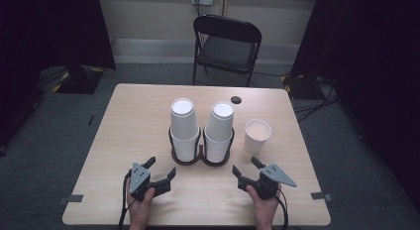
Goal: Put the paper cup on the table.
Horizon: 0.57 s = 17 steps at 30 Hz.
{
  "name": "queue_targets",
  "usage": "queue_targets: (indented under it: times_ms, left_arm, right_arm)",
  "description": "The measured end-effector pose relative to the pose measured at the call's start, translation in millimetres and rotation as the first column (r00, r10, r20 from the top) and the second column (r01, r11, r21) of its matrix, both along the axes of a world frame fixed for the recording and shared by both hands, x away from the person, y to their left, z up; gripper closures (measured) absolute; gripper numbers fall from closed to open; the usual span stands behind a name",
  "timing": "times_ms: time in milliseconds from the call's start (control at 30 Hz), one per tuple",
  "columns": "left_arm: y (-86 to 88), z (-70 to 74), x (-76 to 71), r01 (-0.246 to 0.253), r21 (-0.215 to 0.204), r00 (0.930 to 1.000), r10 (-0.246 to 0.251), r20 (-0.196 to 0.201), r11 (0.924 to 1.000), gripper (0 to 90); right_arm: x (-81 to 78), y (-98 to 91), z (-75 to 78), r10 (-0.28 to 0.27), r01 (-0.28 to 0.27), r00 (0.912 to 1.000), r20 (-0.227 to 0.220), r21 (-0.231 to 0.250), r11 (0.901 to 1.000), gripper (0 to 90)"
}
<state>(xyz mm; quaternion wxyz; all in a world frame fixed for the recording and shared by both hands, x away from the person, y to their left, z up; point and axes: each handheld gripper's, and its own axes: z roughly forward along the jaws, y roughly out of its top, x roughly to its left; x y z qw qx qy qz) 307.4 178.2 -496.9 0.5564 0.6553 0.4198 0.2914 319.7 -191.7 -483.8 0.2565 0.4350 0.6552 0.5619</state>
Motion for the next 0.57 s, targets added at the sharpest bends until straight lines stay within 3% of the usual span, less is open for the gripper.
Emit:
queue_targets:
  times_ms: [233, 500, 567]
  left_arm:
    - [0.4, -0.4, -2.5, 0.007, 0.002, 0.9996, -0.007, 0.027, 1.0, 15.4]
    - [0.4, -0.6, -3.2, 0.014, -0.001, 0.9993, -0.014, 0.034, 0.9999, 15.7]
    - [0.5, -0.7, -3.3, 0.013, -0.003, 0.9993, -0.013, 0.036, 0.9999, 15.7]
  right_arm:
    - [-10.1, 22.7, -8.6, 0.076, -0.077, 0.9959, 0.05, 0.021, 0.9968, 15.2]
    - [-9.5, 25.0, -12.9, 0.085, -0.088, 0.9948, 0.056, 0.043, 0.9952, 13.9]
    - [-8.9, 24.9, -12.8, 0.063, -0.065, 0.9964, 0.056, 0.031, 0.9974, 13.8]
